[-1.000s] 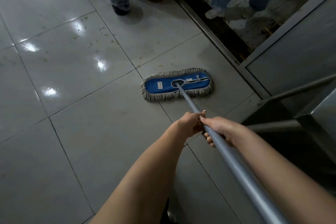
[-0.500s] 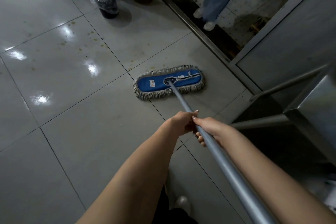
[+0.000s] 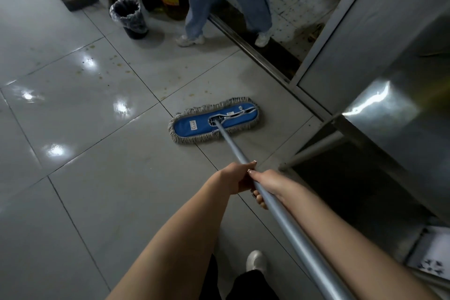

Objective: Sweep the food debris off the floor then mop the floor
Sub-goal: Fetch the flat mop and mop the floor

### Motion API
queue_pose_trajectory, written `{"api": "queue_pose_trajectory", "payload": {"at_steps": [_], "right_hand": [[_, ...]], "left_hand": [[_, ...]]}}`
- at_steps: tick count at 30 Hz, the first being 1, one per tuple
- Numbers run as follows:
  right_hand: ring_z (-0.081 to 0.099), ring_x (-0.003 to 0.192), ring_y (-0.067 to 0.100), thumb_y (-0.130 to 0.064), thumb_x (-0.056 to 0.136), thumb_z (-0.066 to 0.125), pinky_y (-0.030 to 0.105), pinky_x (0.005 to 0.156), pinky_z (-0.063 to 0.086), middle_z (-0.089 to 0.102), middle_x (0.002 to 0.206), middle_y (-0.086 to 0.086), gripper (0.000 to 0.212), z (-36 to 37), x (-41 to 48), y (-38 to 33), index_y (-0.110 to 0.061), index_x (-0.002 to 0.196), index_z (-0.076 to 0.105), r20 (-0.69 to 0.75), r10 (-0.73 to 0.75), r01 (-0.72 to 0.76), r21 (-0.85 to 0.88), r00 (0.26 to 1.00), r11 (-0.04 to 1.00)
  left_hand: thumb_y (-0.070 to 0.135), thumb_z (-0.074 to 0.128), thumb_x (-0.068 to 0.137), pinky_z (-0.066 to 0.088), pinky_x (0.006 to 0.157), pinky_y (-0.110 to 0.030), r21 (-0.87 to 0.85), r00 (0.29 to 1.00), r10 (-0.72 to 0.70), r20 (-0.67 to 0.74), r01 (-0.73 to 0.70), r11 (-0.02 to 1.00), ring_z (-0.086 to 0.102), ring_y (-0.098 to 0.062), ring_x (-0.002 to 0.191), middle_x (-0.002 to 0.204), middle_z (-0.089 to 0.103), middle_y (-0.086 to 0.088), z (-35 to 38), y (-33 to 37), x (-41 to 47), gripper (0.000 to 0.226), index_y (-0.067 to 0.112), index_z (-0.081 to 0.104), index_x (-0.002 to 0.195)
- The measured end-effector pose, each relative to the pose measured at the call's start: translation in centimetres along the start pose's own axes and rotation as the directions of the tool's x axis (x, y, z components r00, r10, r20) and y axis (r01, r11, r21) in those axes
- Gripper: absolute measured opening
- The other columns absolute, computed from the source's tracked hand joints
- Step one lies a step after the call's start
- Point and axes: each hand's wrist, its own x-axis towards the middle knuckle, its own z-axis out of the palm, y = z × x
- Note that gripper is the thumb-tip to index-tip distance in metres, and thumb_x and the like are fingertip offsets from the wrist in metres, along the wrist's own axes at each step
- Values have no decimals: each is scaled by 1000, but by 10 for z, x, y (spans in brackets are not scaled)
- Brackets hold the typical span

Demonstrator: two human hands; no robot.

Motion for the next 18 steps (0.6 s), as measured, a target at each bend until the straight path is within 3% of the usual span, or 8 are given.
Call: {"api": "queue_pose_trajectory", "payload": {"at_steps": [11,14,18], "right_hand": [[46,23,6,-43,99,37,13,32,39,47,58,5,41,-74,-25,94,-8,78,45,29,26,-22,-133,999,991],[45,23,7,-43,99,35,13,32,39,48,58,6,44,-83,-21,95,-7,79,47,-8,4,-5,-182,1000,983],[45,22,7,-44,99,36,13,32,40,48,57,4,45,-85,-10,78,-7,77,49,-7,7,-8,-204,1000,979]], "left_hand": [[26,49,97,51,74,-29,69,997,-73,8,73,995,58,-19,72,79,57,-11,81,-81,-1,25,1,53,91],[27,48,97,49,67,-29,-24,1000,-22,-8,22,999,56,-21,69,77,54,-12,95,-88,4,29,-2,48,100],[26,53,94,48,60,-30,-127,992,52,-117,-66,990,56,-22,65,73,54,-11,96,-80,14,28,-1,48,91]]}}
